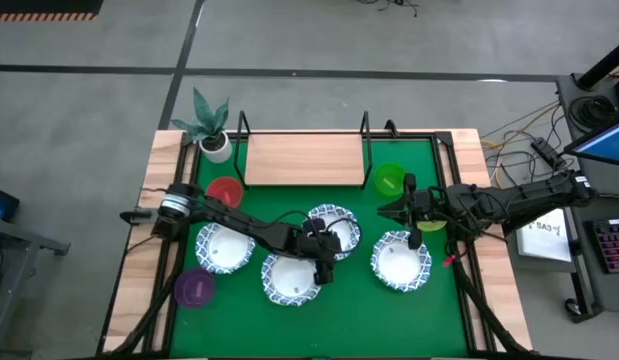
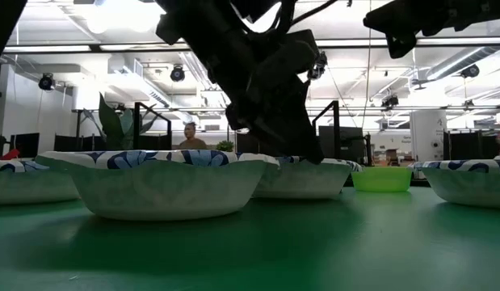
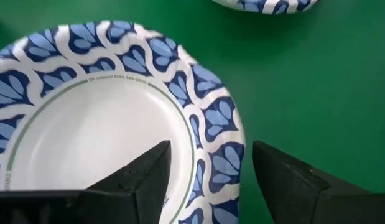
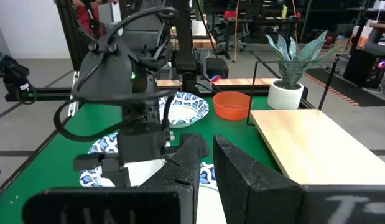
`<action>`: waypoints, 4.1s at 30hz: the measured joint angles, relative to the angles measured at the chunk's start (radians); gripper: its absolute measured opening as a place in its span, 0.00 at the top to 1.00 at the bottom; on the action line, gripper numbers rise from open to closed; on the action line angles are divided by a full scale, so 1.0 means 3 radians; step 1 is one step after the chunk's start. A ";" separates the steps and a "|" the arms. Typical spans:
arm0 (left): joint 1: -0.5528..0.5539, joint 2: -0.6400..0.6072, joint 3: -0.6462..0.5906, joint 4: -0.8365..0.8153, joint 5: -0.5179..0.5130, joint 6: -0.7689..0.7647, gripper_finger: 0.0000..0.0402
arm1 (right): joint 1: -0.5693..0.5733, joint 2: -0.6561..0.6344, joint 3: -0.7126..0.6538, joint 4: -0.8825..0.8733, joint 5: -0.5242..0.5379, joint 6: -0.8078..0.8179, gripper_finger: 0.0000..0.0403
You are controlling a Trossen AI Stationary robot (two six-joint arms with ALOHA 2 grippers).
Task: Place and stack bowls onto a shelf
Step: Put the white patterned bowl on the shelf
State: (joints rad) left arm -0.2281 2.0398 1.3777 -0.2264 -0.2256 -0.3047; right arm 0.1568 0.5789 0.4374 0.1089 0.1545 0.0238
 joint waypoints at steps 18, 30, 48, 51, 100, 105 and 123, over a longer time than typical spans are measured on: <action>-0.0018 0.0129 0.0000 0.0010 -0.0037 -0.0072 0.95 | 0.0001 0.0000 0.0000 0.0000 0.0002 -0.0006 0.92; -0.0063 0.0058 0.0440 -0.0525 0.0000 0.0313 1.00 | 0.0001 0.0000 0.0000 -0.0001 0.0002 -0.0006 0.92; -0.0122 -0.0132 0.1035 -0.2065 -0.0466 0.0913 1.00 | -0.0001 0.0000 0.0000 -0.0001 0.0001 0.0001 0.92; -0.0103 -0.0282 0.1031 -0.2347 -0.0638 0.0912 1.00 | 0.0001 0.0000 -0.0001 -0.0002 0.0001 -0.0005 0.92; 0.1610 -0.1355 -0.0810 -0.0015 -0.0965 0.1697 1.00 | -0.0001 0.0000 -0.0001 -0.0001 0.0008 -0.0088 0.92; 0.1766 -0.1354 -0.0810 0.0386 -0.0461 0.1623 1.00 | -0.0001 0.0000 0.0000 -0.0001 0.0009 -0.0116 0.92; 0.1781 -0.1298 -0.0927 0.0999 -0.0257 0.1245 0.92 | -0.0001 0.0000 -0.0001 -0.0001 0.0010 -0.0111 0.92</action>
State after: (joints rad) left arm 0.3061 1.6503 1.0996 0.0734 -0.3027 0.0687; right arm 0.1566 0.5789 0.4370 0.1085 0.1574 -0.0094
